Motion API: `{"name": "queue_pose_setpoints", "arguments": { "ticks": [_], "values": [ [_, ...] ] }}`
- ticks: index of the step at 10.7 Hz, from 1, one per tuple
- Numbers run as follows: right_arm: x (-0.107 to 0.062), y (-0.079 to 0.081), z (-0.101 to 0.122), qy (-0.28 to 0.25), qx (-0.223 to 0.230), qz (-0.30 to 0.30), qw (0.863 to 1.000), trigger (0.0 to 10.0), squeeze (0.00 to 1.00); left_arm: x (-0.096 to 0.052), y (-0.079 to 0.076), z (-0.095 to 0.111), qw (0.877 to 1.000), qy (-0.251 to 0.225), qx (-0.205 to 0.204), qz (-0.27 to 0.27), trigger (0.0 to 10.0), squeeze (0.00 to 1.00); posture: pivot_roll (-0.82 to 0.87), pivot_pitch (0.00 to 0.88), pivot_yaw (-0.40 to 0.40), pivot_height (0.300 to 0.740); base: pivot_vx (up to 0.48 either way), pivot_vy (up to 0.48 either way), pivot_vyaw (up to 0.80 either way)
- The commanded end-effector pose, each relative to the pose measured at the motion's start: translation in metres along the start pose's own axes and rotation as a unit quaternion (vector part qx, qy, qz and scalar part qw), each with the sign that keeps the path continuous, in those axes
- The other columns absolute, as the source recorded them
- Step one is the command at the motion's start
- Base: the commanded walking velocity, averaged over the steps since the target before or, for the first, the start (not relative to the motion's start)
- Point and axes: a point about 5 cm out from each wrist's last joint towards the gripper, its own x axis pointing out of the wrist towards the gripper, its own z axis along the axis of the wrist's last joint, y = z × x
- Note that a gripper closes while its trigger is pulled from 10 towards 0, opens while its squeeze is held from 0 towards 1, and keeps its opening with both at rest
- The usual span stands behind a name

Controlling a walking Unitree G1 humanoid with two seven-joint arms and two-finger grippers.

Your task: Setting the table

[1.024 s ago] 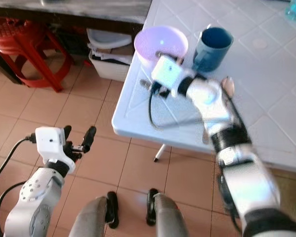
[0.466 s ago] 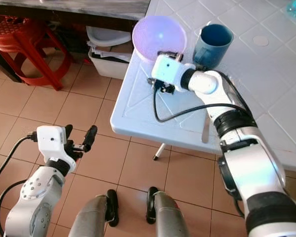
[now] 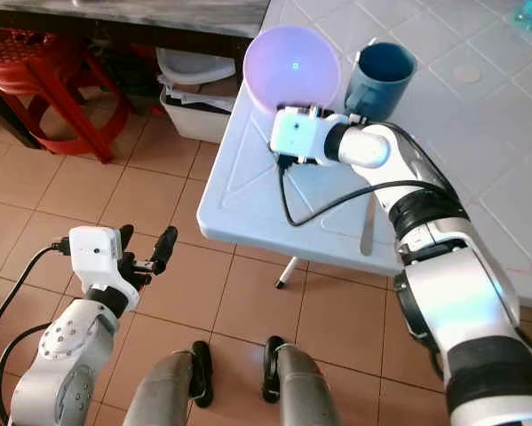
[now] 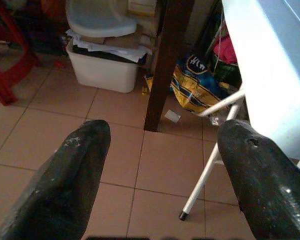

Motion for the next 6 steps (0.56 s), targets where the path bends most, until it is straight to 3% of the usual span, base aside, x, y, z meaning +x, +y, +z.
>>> {"name": "queue_pose_setpoints", "arguments": {
  "ticks": [1,6],
  "values": [
    [-0.0048,0.0025,-0.0103,0.028,-0.009,0.017,0.999,0.0,0.0,-0.0034,0.0029,-0.0054,1.0,0.016,0.0,0.005,10.0,0.0,0.0,0.284,0.006,0.74,0.0,0.0,0.0],
    [-0.0119,0.0021,-0.0176,0.04,-0.038,0.018,0.998,0.0,0.0,-0.0019,0.0008,-0.0064,1.0,0.021,-0.002,-0.001,10.0,0.0,0.0,0.283,0.007,0.74,0.0,0.0,0.0]
  ]
}}
